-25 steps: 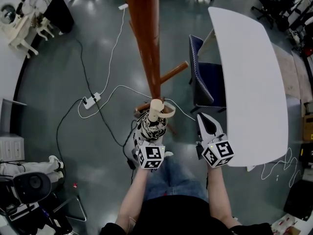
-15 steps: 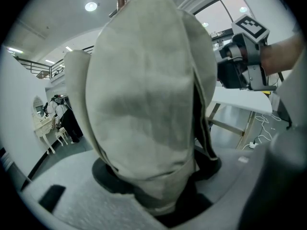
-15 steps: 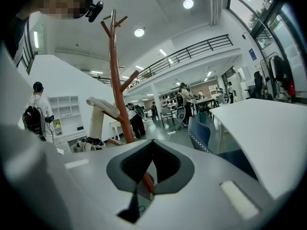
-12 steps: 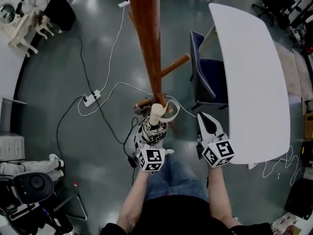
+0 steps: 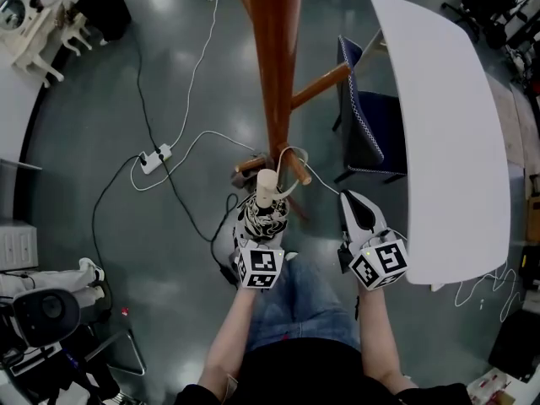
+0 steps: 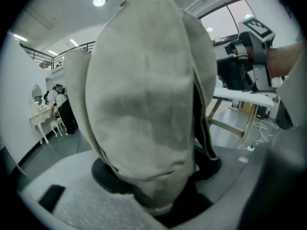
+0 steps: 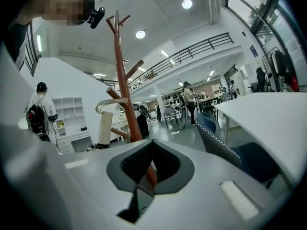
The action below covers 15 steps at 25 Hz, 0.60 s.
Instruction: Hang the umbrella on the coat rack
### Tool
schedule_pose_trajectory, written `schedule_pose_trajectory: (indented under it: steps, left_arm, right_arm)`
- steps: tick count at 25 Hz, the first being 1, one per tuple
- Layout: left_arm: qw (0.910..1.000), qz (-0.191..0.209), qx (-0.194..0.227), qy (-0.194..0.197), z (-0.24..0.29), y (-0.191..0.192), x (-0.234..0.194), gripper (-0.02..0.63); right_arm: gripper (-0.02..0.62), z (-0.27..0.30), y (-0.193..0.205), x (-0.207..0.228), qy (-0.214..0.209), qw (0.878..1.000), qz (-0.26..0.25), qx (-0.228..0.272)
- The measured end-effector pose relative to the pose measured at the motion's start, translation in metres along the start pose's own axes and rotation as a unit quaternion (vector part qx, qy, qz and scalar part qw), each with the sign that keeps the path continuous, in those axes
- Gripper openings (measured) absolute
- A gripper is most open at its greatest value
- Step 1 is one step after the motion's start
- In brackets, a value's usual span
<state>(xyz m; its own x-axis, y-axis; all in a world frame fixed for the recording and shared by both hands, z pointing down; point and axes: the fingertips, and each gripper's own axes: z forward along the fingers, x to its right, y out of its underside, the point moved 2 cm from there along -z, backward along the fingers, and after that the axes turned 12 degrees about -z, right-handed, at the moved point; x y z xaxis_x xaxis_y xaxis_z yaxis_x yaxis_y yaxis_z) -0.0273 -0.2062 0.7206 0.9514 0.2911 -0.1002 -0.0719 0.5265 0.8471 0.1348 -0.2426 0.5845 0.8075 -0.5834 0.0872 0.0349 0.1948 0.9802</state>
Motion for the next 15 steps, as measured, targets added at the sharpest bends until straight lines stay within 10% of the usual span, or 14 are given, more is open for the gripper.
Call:
schedule_pose_trajectory:
  steps: [15]
  left_arm:
    - [0.9972, -0.026, -0.035, 0.061, 0.037, 0.065, -0.007, 0.311]
  right_arm:
    - [0.011, 0.040, 0.048, -0.023, -0.013, 1.000, -0.006, 0.016]
